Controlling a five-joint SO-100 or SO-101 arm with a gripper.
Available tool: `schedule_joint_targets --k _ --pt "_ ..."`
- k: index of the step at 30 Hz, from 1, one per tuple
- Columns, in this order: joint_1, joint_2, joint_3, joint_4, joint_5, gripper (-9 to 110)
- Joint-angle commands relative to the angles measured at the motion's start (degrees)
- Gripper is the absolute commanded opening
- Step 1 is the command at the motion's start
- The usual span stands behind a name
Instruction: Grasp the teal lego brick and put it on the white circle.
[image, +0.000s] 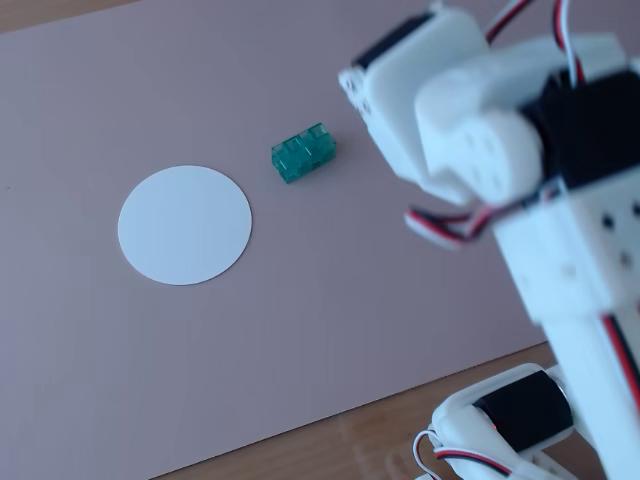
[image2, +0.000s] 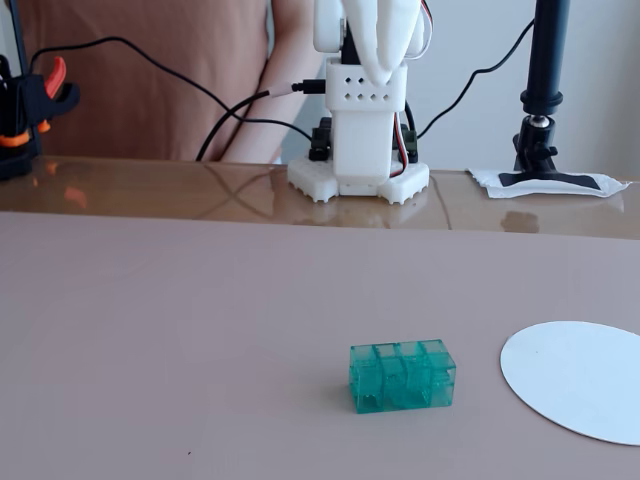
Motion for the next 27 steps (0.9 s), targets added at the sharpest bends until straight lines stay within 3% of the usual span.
schedule_joint_targets --k 1,3,7,10,27 --pt "0.4 -10.7 -10.2 1.5 2.6 2" --pt "0.8 -16.0 -13.4 2.1 3.3 6" --pt "0.6 -25.5 -16.2 3.6 1.0 27" --pt "0.8 -32.3 -16.4 4.0 -1.4 33" --pt "-0.3 -63.9 -30.1 4.2 -4.6 31"
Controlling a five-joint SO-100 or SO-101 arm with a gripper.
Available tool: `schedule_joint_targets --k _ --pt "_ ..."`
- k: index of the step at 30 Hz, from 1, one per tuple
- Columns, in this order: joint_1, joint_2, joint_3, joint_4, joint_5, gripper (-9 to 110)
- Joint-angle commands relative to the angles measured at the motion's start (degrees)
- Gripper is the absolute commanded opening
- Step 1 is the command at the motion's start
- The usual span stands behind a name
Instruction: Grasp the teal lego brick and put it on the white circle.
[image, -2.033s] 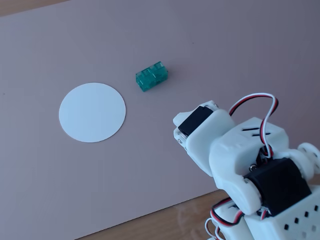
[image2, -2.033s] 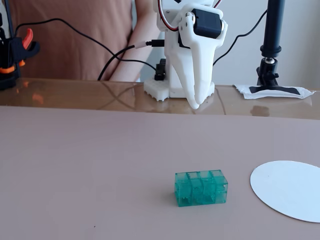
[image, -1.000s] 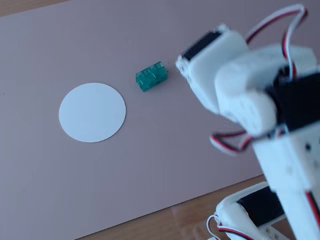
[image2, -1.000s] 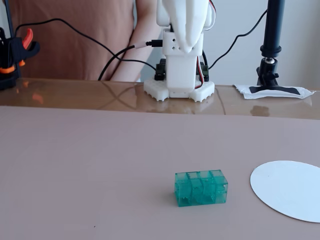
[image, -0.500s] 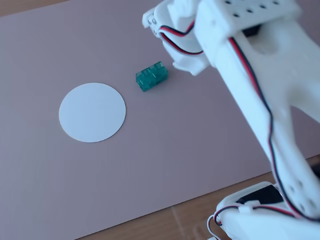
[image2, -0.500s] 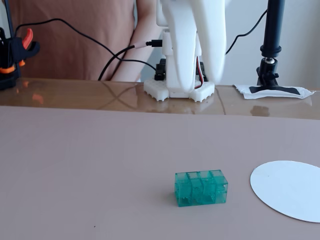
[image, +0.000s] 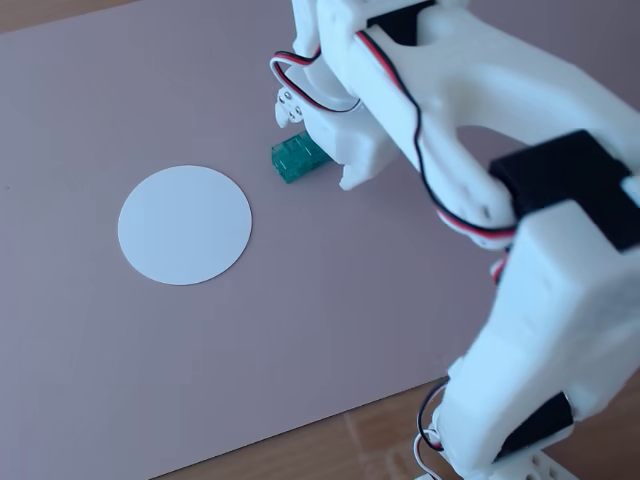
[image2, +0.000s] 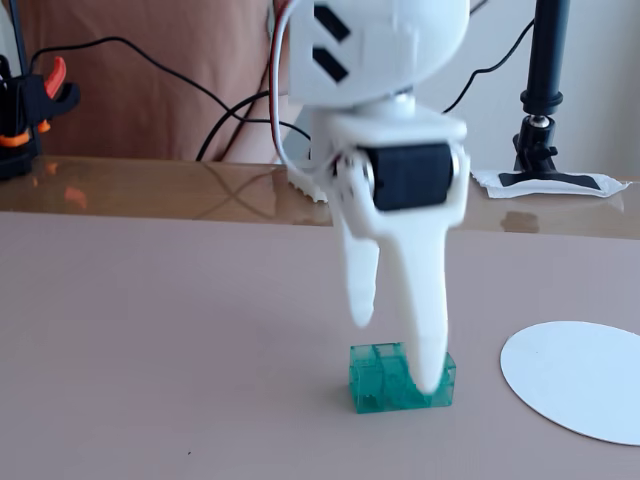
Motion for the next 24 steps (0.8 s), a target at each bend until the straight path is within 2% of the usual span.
schedule_joint_targets --k 1,5,7,9,17,24 --pt "-1.1 -3.7 -4.9 0.8 -0.4 31" --pt "-2.3 -7.7 -7.5 1.4 -0.6 23" --pt "-2.7 -9.5 -9.1 2.5 -0.9 7" --pt "-2.8 -10.5 -10.5 3.5 -0.4 0" --pt "-1.2 -3.1 -7.5 3.8 1.0 0" --pt "1.0 22.9 1.7 2.8 6.9 0"
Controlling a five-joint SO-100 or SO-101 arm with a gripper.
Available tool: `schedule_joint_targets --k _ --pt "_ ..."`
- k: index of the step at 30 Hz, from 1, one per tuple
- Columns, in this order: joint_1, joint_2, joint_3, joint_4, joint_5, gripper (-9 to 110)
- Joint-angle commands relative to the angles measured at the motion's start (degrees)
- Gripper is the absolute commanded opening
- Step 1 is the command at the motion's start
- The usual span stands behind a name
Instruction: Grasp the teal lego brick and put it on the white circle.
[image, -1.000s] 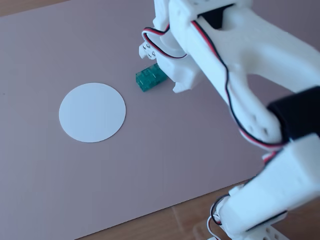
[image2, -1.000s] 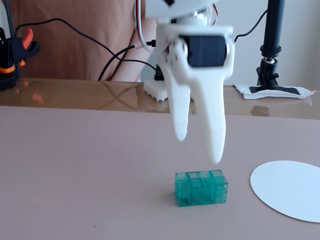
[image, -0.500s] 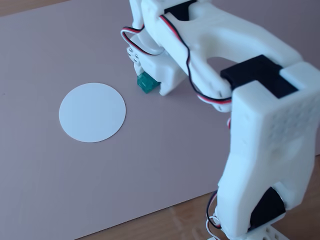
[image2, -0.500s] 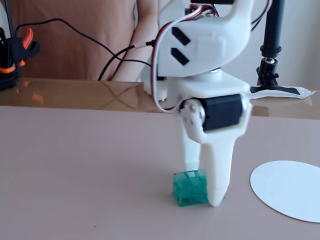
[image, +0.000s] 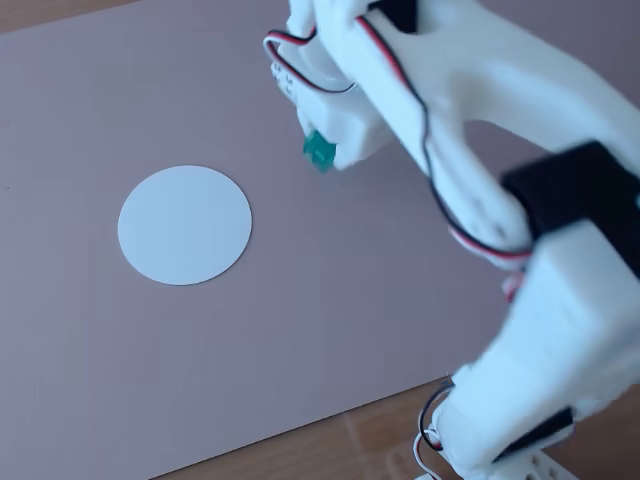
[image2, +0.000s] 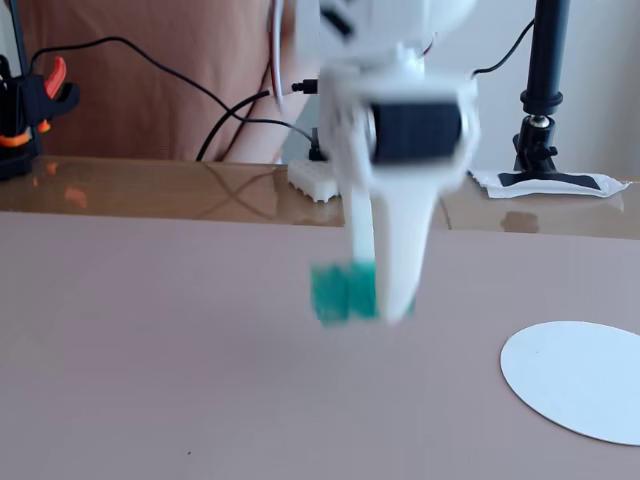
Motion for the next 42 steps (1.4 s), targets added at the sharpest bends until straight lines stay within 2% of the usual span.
schedule_joint_targets --k 1,6,11,17,28,36,38,40,42 --pt "0.7 16.3 1.7 -0.5 2.1 0" --pt "-4.8 25.0 -3.0 2.7 2.8 0" --pt "-15.8 24.1 -11.1 6.5 2.5 0" --pt "-24.7 6.0 -23.4 12.2 1.1 0" --pt "-24.0 -25.3 -36.2 16.0 -1.0 0" --pt "-25.8 -34.0 -39.3 18.4 -3.2 0" --pt "-26.5 -34.3 -39.0 19.3 -4.3 7" --pt "-26.7 -32.7 -38.0 19.3 -5.2 25" --pt "-26.6 -30.6 -37.5 19.3 -4.7 29"
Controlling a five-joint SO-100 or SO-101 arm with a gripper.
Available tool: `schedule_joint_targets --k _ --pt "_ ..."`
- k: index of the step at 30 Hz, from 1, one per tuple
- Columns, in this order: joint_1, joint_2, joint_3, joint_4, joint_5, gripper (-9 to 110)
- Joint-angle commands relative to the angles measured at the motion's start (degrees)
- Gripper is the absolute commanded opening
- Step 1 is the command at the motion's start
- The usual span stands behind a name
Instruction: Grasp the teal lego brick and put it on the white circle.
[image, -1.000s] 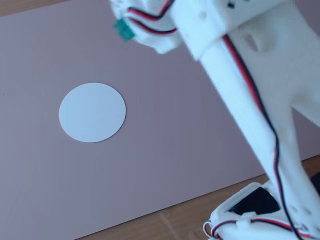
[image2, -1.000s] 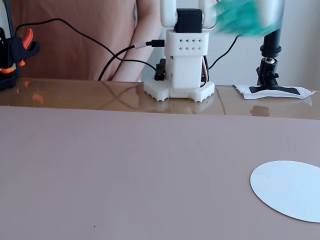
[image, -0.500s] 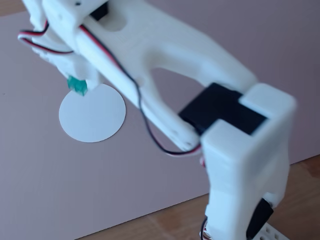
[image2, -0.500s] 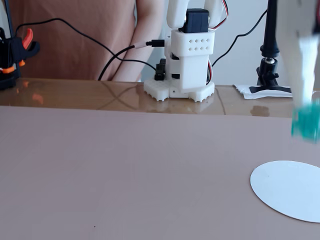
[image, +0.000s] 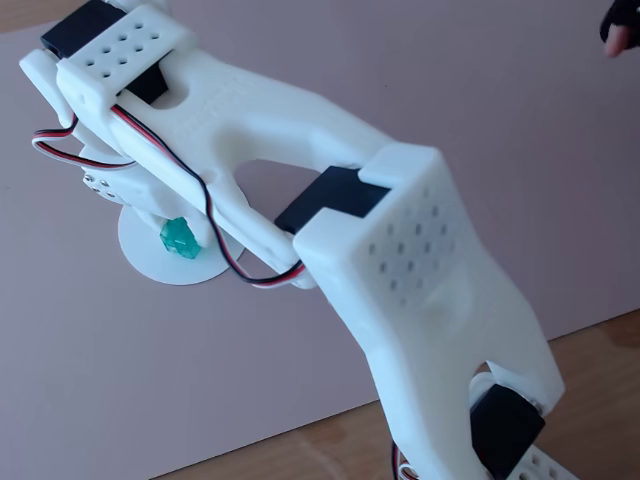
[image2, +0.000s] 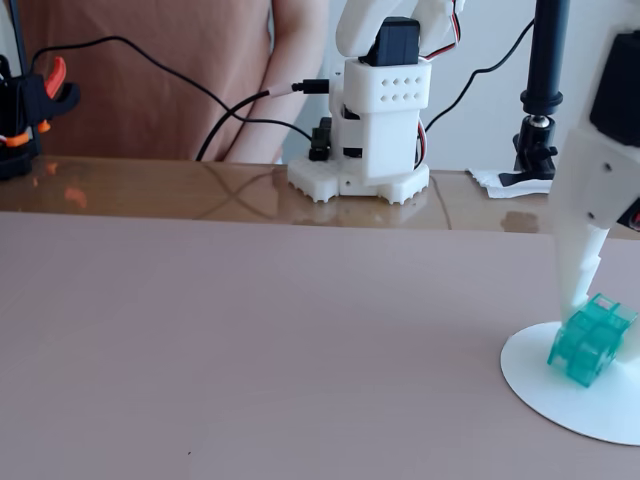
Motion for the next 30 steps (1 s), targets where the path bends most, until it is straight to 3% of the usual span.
schedule_joint_targets --k 1,9,17,24,30 --pt "-0.4 4.7 -0.4 0.6 0.2 29" --pt "-0.8 9.2 0.1 2.2 1.1 29" --pt "-0.4 31.1 0.1 5.3 6.1 0" --pt "9.1 51.9 4.7 4.7 11.0 0" --pt "17.8 76.8 21.8 -2.1 9.8 0"
